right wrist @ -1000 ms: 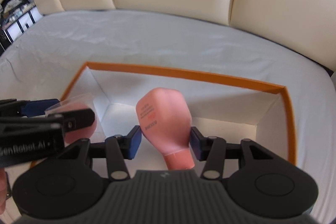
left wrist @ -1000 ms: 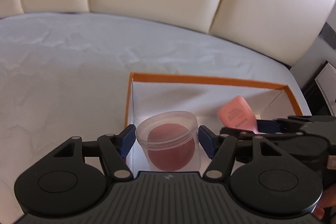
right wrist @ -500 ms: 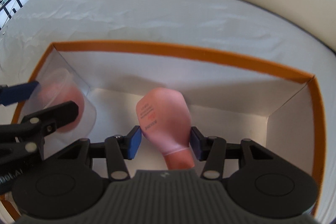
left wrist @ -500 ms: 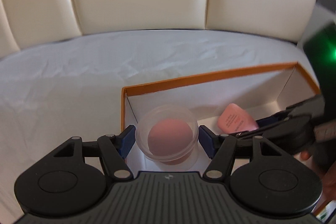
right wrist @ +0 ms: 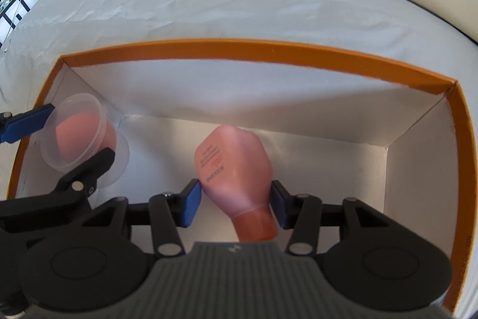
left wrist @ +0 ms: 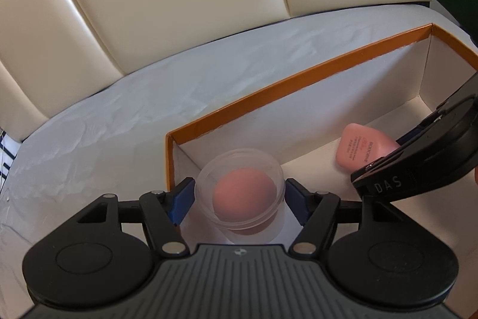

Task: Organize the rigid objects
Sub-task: 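Carry cup and pink bottle into the orange box and open both grippers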

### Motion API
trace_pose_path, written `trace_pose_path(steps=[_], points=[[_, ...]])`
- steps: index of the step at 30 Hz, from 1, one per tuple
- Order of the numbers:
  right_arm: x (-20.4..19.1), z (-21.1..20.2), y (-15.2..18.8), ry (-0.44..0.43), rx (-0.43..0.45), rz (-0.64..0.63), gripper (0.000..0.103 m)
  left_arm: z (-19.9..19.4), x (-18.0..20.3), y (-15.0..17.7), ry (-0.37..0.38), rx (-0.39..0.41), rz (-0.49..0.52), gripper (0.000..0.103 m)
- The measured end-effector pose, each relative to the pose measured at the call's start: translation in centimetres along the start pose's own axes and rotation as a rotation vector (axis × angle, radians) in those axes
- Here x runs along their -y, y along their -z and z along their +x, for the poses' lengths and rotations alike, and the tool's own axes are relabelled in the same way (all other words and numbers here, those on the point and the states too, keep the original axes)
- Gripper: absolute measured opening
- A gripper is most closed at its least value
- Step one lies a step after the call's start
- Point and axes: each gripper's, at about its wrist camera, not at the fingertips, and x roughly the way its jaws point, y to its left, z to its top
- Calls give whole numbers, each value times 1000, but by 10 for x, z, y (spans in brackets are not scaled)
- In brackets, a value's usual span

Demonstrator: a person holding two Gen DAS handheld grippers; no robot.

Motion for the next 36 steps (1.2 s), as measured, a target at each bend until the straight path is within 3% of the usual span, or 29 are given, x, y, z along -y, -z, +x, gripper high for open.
trace_pose_path(steps=[4, 15, 20, 27, 32, 36], points=[[-1, 2, -3, -7, -3, 3, 50, -1, -4, 1, 0, 29, -16, 82], [-4, 9, -3, -38, -20, 30, 49, -34, -41, 1, 132, 108, -176, 85], [-18, 11, -5, -61, -17, 22, 48, -55, -66, 1, 109, 177, -268, 87], [-31, 10, -5, -86, 5, 28, 48, -55, -76, 9, 117, 159, -338, 87], [-34, -1, -4, -31, 35, -9, 56, -58, -77, 12, 136, 154, -356, 87], [-37, -19, 1, 34, 79, -56, 57, -68, -76, 13, 130, 179, -365, 87]])
